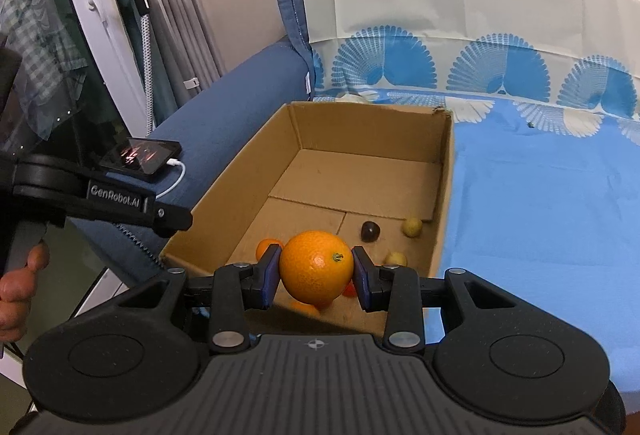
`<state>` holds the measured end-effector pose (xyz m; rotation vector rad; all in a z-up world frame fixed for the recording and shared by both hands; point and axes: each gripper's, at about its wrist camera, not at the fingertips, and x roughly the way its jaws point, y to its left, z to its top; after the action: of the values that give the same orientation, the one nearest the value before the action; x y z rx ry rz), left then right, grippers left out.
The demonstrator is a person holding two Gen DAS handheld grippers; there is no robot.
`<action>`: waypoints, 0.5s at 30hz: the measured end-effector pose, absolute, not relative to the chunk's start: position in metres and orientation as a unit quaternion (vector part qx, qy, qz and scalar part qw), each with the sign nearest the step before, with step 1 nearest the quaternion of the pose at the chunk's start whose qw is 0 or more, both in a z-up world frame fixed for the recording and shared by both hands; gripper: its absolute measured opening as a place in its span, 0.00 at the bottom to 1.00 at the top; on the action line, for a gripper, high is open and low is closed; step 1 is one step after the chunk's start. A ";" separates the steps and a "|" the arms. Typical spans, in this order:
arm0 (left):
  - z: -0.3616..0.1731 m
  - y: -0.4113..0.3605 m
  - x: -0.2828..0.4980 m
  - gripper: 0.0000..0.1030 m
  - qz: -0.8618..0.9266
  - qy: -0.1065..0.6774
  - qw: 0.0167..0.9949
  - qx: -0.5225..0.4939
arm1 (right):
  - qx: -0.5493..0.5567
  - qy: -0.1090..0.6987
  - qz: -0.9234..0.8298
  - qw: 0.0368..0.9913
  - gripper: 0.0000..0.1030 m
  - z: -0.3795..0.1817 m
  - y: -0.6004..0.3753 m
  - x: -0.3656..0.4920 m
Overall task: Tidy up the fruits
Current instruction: 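Carry the dark plum and mandarin with both tools over the box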
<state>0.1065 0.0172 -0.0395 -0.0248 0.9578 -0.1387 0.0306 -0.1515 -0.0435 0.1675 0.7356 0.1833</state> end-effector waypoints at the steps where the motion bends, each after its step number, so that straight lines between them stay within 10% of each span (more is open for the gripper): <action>1: -0.040 0.017 0.113 0.25 -0.066 0.459 0.886 -0.011 | 0.081 0.360 0.090 0.925 0.38 -0.046 -0.151 0.037; 15: -0.090 -0.011 0.210 0.25 -0.062 0.483 0.873 0.020 | 0.055 0.385 0.077 0.918 0.38 -0.104 -0.150 0.135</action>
<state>0.2103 -0.0108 -0.0902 0.0417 1.0100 -0.1294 0.1348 -0.1503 -0.1039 0.1128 0.7924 0.1584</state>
